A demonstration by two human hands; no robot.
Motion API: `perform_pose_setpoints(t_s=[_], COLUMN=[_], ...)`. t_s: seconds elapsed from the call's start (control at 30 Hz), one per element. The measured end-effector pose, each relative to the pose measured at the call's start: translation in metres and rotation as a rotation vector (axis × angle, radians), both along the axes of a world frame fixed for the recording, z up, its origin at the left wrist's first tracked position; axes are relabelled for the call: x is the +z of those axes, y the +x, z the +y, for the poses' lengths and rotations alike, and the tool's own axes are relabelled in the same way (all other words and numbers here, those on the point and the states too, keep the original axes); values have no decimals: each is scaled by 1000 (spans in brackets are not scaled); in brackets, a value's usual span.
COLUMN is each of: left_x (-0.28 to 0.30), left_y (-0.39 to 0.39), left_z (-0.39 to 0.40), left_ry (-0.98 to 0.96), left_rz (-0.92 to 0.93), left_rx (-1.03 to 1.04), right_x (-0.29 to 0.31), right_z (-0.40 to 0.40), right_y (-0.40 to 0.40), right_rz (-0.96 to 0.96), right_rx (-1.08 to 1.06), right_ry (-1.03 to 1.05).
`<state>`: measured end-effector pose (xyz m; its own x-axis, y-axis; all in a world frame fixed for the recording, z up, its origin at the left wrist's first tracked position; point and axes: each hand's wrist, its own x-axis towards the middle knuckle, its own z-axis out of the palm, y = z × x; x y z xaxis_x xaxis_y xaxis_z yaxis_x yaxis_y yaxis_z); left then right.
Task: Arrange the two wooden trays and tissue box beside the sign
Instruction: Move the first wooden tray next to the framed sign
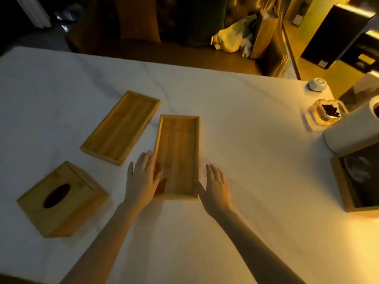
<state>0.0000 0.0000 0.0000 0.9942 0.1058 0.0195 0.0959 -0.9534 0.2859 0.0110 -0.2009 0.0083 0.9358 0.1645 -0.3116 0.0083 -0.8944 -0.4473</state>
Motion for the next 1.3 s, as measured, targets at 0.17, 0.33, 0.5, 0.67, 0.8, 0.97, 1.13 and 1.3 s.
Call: perform_pose_setpoints(t_s=[0.17, 0.33, 0.5, 0.67, 0.8, 0.97, 1.13, 1.3], left_x=[-15, -16, 0, 20, 34, 56, 78, 94], left_y=[-8, -3, 4, 0, 0, 0, 7, 16], left_z=[1, 1, 4, 6, 9, 8, -13, -56], left_ry=[-76, -339, -525, -731, -881, -983, -1004, -983], left_rz=[143, 168, 243, 282, 361, 481, 494, 478], left_rx=[96, 199, 224, 251, 280, 240, 203, 126], right_x=[-13, -11, 7, 12, 28, 55, 74, 91], right_z=[9, 25, 28, 15, 4, -25, -57, -101], right_y=[-8, -12, -10, -6, 0, 10, 18, 18], right_rz=[-37, 31, 113, 187, 308, 405, 421, 376], right_rx=[25, -11, -68, -59, -132, -139, -108, -151], right_ry=[-39, 24, 229, 325, 511, 665, 642, 617])
